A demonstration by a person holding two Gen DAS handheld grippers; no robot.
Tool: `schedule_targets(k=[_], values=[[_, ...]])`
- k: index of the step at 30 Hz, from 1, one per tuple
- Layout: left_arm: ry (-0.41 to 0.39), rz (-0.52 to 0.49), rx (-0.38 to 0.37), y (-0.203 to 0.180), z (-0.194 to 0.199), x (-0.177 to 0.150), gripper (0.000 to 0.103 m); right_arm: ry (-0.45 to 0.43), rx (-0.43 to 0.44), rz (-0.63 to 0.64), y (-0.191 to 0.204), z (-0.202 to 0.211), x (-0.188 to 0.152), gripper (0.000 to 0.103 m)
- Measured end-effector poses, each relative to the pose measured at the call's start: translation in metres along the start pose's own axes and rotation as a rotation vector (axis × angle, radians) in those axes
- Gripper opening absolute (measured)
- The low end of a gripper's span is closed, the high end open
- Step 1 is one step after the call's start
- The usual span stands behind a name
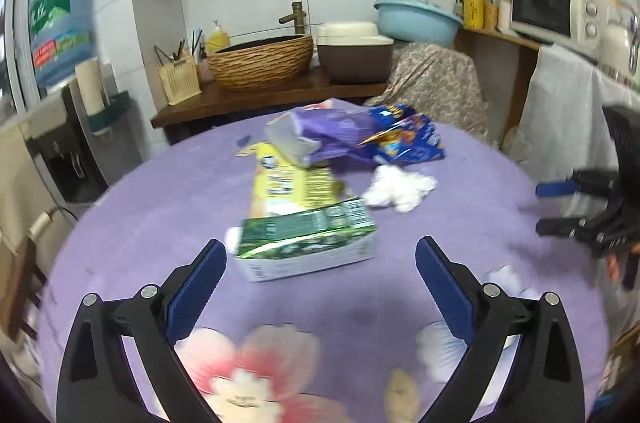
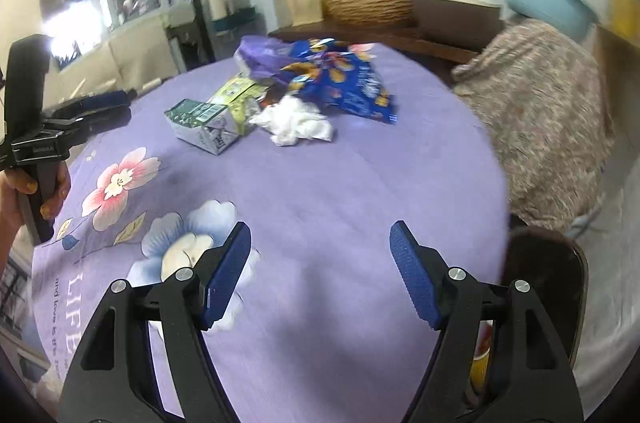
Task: Collect trash
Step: 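Move both tools back over the table toward the remaining trash, then grasp the green juice carton with the left gripper while the right gripper grasps a white tissue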
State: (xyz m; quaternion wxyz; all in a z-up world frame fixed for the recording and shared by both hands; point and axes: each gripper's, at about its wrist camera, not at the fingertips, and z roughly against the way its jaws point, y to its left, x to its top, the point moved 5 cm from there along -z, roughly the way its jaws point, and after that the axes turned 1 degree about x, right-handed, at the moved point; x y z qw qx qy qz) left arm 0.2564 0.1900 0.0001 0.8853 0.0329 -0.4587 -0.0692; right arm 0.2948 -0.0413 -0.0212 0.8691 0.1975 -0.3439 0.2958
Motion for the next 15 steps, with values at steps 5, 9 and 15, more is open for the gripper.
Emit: schedule_targets(k=[5, 9, 15], values=[[0.081, -0.116, -0.024, 0.017, -0.021, -0.002, 0.094, 0.067, 0.033, 0.068, 0.020, -0.039, 0.031, 0.072], [0.106, -0.153, -0.072, 0.018, -0.032, -0.002, 0.094, 0.112, -0.018, 0.133, 0.029, -0.074, 0.050, 0.072], [0.144, -0.280, -0.103, 0.004, -0.044, -0.004, 0.094, 0.172, -0.052, 0.115, 0.021, -0.117, 0.070, 0.072]])
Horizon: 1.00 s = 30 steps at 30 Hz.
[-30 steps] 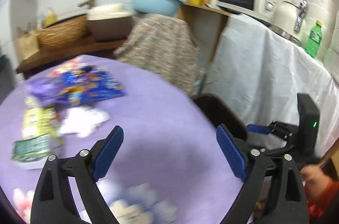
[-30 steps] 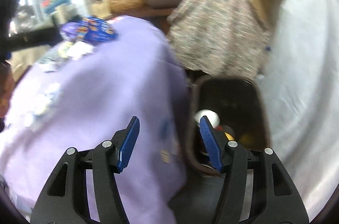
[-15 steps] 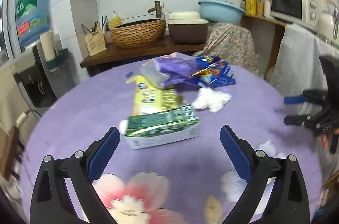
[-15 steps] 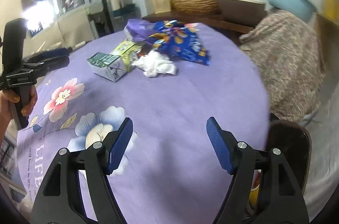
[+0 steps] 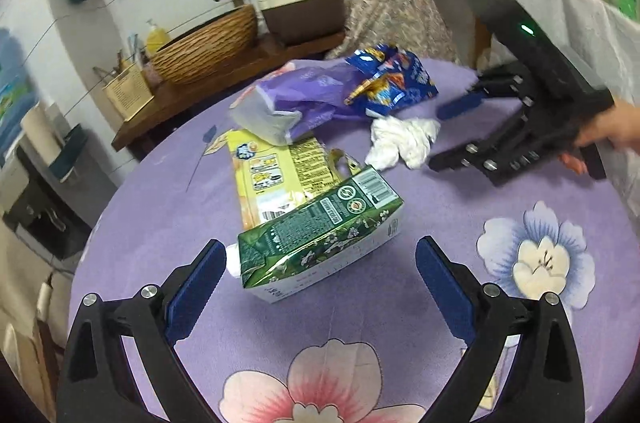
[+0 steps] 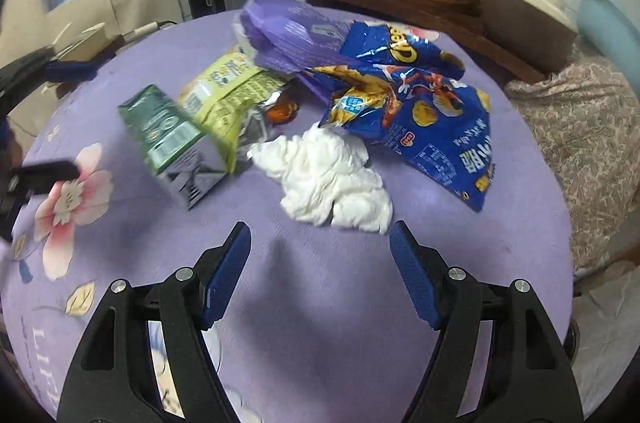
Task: Collect trash
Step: 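Grasp the green juice carton with the left gripper while the right gripper grasps a white tissue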
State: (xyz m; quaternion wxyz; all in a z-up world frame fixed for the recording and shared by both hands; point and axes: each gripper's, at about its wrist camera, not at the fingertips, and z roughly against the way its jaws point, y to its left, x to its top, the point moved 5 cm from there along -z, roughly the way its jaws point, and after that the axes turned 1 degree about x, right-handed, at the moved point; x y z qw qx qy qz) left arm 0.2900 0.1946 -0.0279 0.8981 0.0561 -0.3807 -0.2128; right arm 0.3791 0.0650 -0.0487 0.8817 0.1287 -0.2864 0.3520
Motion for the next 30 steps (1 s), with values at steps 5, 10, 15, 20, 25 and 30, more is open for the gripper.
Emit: schedule_targets(k=[5, 10, 15, 20, 25, 30], values=[[0.067, -0.148, 0.032, -0.010, -0.020, 0.004, 0.094, 0.045, -0.040, 0.016, -0.004, -0.025, 0.008, 0.072], [0.116, -0.212, 0.030, -0.011, -0.033, 0.009, 0.094, 0.037, -0.024, -0.015, -0.006, -0.026, 0.007, 0.048], [0.167, -0.284, 0.016, -0.013, -0.040, 0.007, 0.094, 0.027, -0.012, 0.008, -0.001, -0.019, 0.002, 0.019], [0.219, -0.320, 0.004, -0.009, -0.048, 0.008, 0.093, 0.012, 0.014, -0.017, -0.001, -0.009, -0.007, 0.018], [0.302, -0.418, -0.010, -0.017, -0.060, 0.002, 0.083, 0.002, 0.040, -0.030, 0.001, 0.002, -0.017, 0.018], [0.337, -0.390, -0.006, -0.015, -0.061, 0.007, 0.076, -0.020, 0.062, -0.047, 0.003, 0.017, -0.025, 0.018]])
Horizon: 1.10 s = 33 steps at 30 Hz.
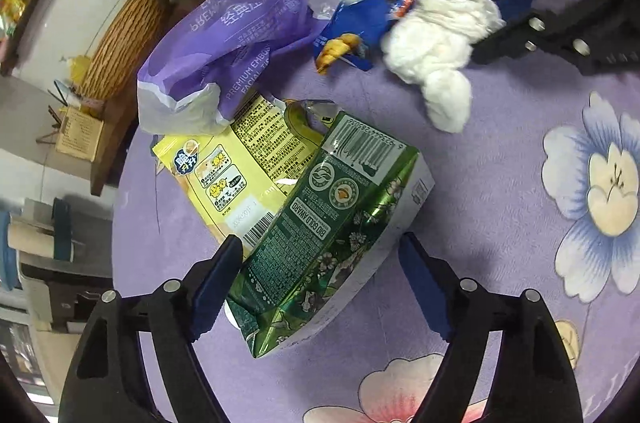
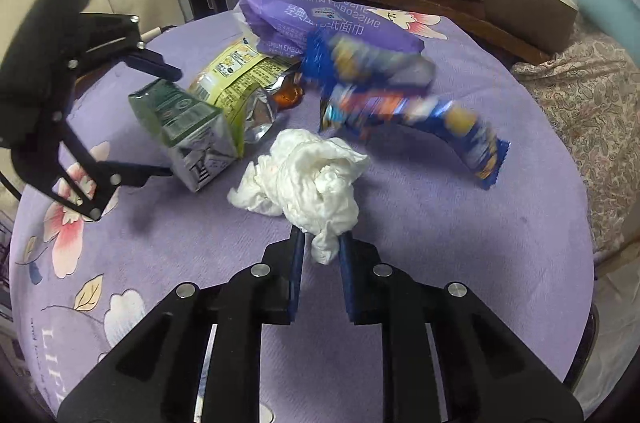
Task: Collect trash
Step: 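Grasp the green juice carton with the left gripper while the right gripper grasps a white tissue, then carry the carton and tissue over the bin and open both grippers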
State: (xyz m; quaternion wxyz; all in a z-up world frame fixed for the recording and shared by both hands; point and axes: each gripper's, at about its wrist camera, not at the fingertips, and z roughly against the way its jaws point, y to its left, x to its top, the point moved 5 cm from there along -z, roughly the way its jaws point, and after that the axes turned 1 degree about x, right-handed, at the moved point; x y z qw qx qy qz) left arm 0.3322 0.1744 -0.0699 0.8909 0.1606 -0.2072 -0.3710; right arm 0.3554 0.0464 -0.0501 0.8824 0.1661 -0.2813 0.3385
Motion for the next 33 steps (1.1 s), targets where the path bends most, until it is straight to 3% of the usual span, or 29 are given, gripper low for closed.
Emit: schedule_targets(k=[7, 15, 21, 26, 30, 33], values=[[0.053, -0.062, 0.068, -0.009, -0.008, 0.007, 0.066, -0.027, 0.000, 0.005, 0.009, 0.013, -0.010, 0.018], [-0.015, 0.040, 0.042, -0.011, 0.012, 0.000, 0.061, -0.066, 0.033, 0.009, 0.016, 0.038, -0.033, 0.018], [-0.164, 0.203, -0.004, -0.015, 0.045, -0.018, 0.060, -0.107, 0.085, -0.006, 0.021, 0.058, -0.048, 0.018], [-0.316, 0.320, -0.044, -0.040, 0.081, -0.030, 0.059, -0.151, 0.090, -0.017, 0.018, 0.074, -0.064, 0.018], [-0.409, 0.399, -0.041, -0.068, 0.099, -0.025, 0.059, -0.175, 0.085, -0.039, 0.013, 0.086, -0.082, 0.018], [-0.488, 0.472, -0.101, -0.088, 0.112, -0.014, 0.059, -0.198, 0.062, -0.053, 0.006, 0.096, -0.098, 0.018]])
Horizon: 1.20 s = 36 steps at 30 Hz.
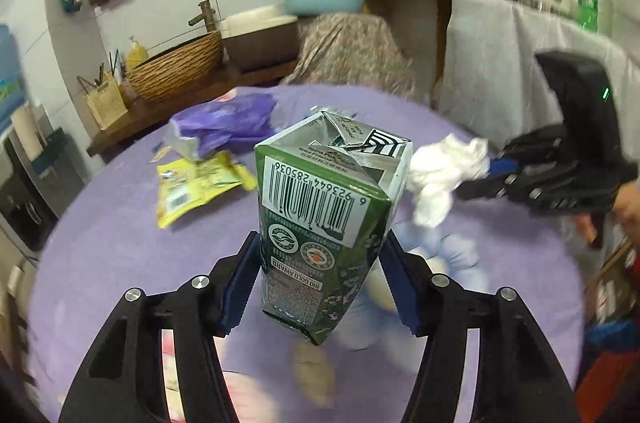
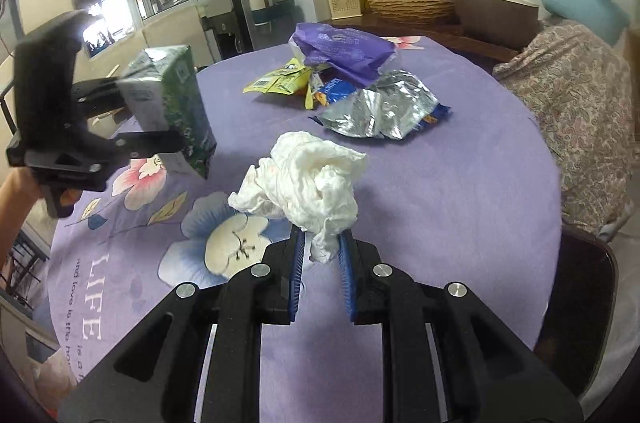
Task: Collect trash
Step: 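Carry the carton and tissue over the bin and open both grippers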
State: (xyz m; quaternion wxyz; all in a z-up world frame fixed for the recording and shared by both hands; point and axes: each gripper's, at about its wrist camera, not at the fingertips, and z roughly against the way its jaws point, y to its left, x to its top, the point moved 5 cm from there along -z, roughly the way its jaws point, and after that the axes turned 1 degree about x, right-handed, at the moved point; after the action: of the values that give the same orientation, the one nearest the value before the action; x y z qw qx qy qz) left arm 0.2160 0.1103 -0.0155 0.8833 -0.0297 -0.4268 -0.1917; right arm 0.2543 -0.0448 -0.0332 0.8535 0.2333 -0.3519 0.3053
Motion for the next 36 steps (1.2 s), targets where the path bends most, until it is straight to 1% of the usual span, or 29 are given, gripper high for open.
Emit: schedule_targets(k=[2, 4, 9, 13, 15, 19, 20, 22, 24, 27, 29, 36], values=[[-0.024, 0.036, -0.048, -0.018, -0.003, 0.003, 0.059, -0.020, -0.012, -0.023, -0.007, 0.012, -0.009, 0.018], [-0.040, 0.040, -0.072, -0.035, -0.006, 0.008, 0.059, -0.039, -0.020, -0.053, -0.016, 0.023, -0.017, 0.018], [-0.075, 0.047, -0.161, -0.077, -0.024, 0.030, 0.059, -0.092, -0.088, -0.137, -0.054, 0.063, -0.041, 0.018], [-0.092, 0.029, -0.214, -0.115, -0.036, 0.052, 0.059, -0.123, -0.164, -0.211, -0.093, 0.094, -0.058, 0.018], [-0.100, 0.007, -0.246, -0.137, -0.046, 0.067, 0.059, -0.128, -0.221, -0.248, -0.116, 0.108, -0.067, 0.018], [-0.110, -0.019, -0.308, -0.181, -0.061, 0.086, 0.059, -0.119, -0.330, -0.316, -0.162, 0.127, -0.088, 0.018], [-0.104, -0.029, -0.327, -0.195, -0.068, 0.092, 0.059, -0.107, -0.375, -0.329, -0.176, 0.129, -0.095, 0.018], [-0.102, -0.041, -0.345, -0.214, -0.077, 0.097, 0.059, -0.078, -0.442, -0.355, -0.199, 0.129, -0.108, 0.018], [-0.087, -0.046, -0.366, -0.234, -0.090, 0.102, 0.059, -0.056, -0.463, -0.389, -0.216, 0.127, -0.122, 0.018], [-0.064, -0.038, -0.382, -0.254, -0.108, 0.104, 0.059, -0.004, -0.496, -0.418, -0.239, 0.111, -0.139, 0.018], [-0.057, -0.037, -0.386, -0.262, -0.116, 0.105, 0.059, 0.038, -0.513, -0.420, -0.252, 0.096, -0.147, 0.018], [-0.027, -0.037, -0.380, -0.280, -0.141, 0.114, 0.059, 0.166, -0.512, -0.459, -0.289, 0.037, -0.171, 0.018]])
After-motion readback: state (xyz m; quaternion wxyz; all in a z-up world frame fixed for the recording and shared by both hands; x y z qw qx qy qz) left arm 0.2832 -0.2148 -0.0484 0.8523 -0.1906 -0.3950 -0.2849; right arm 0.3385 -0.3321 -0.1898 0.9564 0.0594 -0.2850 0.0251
